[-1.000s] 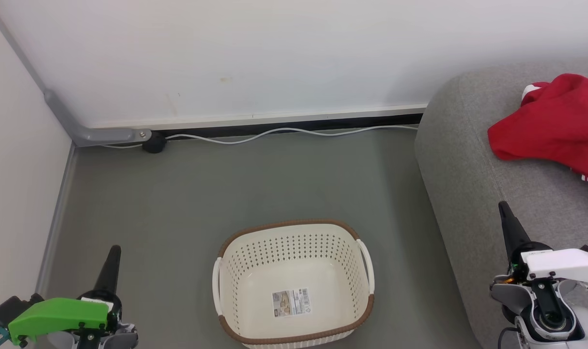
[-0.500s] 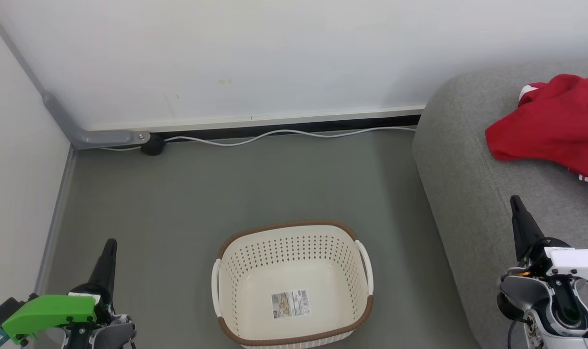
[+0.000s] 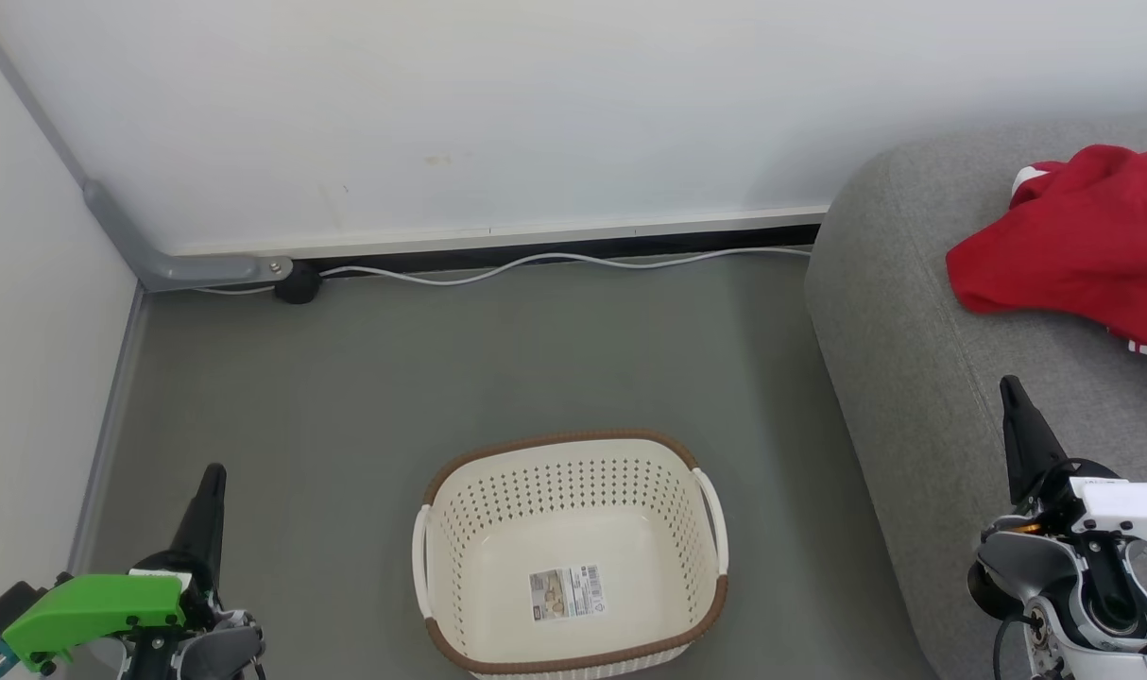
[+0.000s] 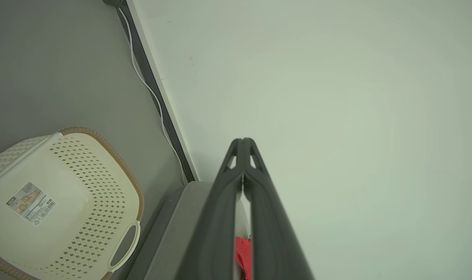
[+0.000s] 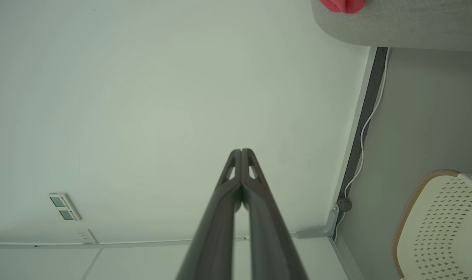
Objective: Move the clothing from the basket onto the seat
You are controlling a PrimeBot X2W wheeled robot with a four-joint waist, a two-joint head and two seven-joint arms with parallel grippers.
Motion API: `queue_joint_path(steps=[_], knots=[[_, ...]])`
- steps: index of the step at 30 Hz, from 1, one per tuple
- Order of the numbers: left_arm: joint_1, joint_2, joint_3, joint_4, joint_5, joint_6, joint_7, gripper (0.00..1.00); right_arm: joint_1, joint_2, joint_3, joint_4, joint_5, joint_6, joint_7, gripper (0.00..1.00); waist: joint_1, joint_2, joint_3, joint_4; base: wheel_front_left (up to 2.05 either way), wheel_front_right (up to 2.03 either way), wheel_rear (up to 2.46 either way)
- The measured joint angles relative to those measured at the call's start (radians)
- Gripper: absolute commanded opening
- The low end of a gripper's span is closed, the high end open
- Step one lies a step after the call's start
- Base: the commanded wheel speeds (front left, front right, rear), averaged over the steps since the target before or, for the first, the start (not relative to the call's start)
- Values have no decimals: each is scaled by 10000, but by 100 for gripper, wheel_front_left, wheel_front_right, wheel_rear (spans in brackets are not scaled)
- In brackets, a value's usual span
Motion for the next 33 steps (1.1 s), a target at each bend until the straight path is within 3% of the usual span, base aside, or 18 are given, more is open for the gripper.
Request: queue_joint_path(steps=[33], knots=[[-37,-12,13,92,0,-35,2,0,-7,0,-33,63,0,2,42,0,0,0,-3,0,0,0,0]])
